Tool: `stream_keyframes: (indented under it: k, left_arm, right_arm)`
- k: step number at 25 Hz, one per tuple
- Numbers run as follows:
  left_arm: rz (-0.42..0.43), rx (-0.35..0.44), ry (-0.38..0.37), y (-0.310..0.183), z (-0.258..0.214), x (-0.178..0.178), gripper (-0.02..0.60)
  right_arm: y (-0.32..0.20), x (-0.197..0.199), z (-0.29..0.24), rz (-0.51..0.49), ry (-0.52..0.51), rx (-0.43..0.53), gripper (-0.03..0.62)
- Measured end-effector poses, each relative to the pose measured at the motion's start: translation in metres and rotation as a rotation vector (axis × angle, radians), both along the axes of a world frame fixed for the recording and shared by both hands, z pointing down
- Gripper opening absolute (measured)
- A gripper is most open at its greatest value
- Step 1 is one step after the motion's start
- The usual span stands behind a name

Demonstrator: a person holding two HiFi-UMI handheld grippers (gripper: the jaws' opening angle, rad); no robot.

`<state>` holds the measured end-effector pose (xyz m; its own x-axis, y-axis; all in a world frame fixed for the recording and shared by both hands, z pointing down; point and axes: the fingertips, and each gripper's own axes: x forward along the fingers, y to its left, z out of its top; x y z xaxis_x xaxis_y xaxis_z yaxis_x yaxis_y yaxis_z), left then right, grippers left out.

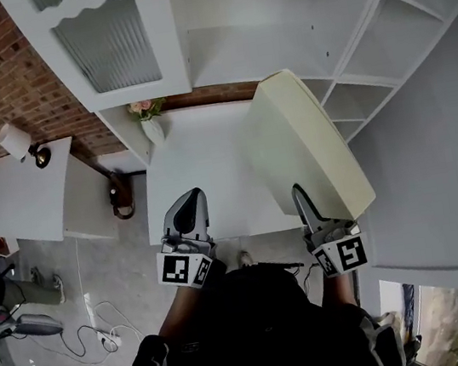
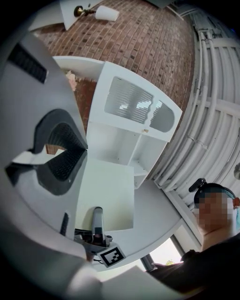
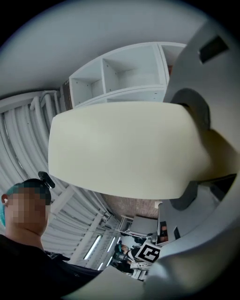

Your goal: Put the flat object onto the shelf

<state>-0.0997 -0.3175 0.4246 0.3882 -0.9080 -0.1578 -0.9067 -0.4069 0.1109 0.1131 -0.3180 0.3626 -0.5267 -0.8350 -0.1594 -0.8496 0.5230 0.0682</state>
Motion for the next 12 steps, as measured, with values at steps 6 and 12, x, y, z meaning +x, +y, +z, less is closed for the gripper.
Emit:
stream_keyframes:
  k: [6,12]
  left_arm:
    - [0.047,0.023,0.004,-0.026,-0.007,-0.008,0.009]
    - [0.051,0.008,0.016,-0.045,-0.003,-0.028,0.009]
  right_arm:
    - [-0.020,-0.008,-0.044,0.076,0.103,0.119,0.278]
    - [-0.041,-0.013,-0.091,0.199,0.238,0.243,0.278]
